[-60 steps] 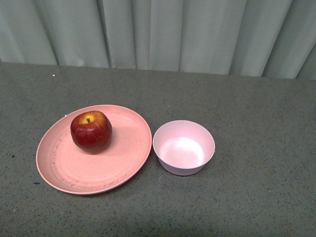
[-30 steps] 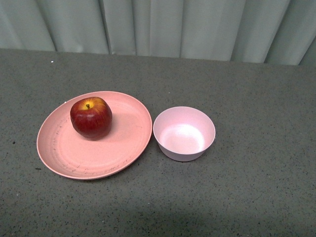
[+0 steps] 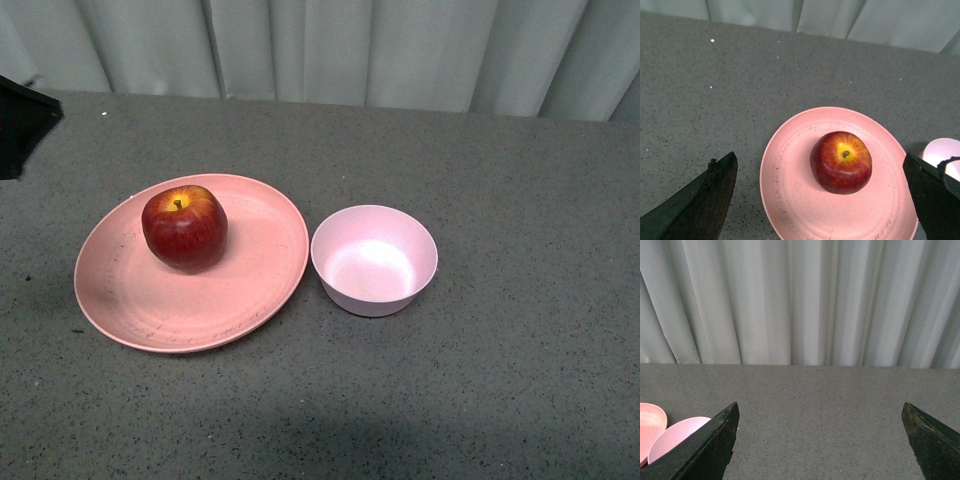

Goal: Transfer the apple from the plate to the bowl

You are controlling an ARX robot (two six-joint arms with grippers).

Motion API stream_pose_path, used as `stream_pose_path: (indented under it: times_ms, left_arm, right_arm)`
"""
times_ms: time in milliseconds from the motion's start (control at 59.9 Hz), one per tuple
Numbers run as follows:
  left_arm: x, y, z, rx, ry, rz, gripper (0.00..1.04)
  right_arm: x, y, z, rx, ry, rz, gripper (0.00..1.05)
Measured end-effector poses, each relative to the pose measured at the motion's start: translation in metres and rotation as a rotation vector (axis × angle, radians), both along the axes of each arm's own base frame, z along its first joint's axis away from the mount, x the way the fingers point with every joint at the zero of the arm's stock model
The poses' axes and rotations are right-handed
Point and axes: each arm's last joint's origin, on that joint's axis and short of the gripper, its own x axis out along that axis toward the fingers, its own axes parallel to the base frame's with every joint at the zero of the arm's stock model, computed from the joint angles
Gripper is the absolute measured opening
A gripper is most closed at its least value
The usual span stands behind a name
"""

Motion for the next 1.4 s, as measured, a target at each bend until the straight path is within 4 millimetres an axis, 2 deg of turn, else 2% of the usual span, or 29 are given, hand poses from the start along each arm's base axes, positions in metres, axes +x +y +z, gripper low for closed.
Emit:
stream_pose_path:
  times_ms: [67,150,384,817,1401]
  left_arm:
    - [0.023,-0.008,-0.014,0.012,0.065,-0.02,0.98]
    - [0.04,-0.015,-0.025,0.021,0.11,-0.035,0.98]
    - [0.074,-0.03,-0.055,0.063,0.19,-0.045,0.98]
    - [0.087,-0.042,-0.066,0.028,0.268,-0.084,0.98]
    - [0.084,-0.051,-0.086,0.023,0.327,-0.127,0.98]
  right_arm:
    - [0.0,0.0,0.0,0.0,0.0,0.0,0.95]
    - [0.0,0.0,0.0,0.0,0.0,0.0,0.95]
    - [0.0,0.0,0.0,0.0,0.0,0.0,0.95]
    - [0.0,0.0,0.0,0.0,0.0,0.0,0.95]
    - [0.0,0.0,0.0,0.0,0.0,0.0,0.95]
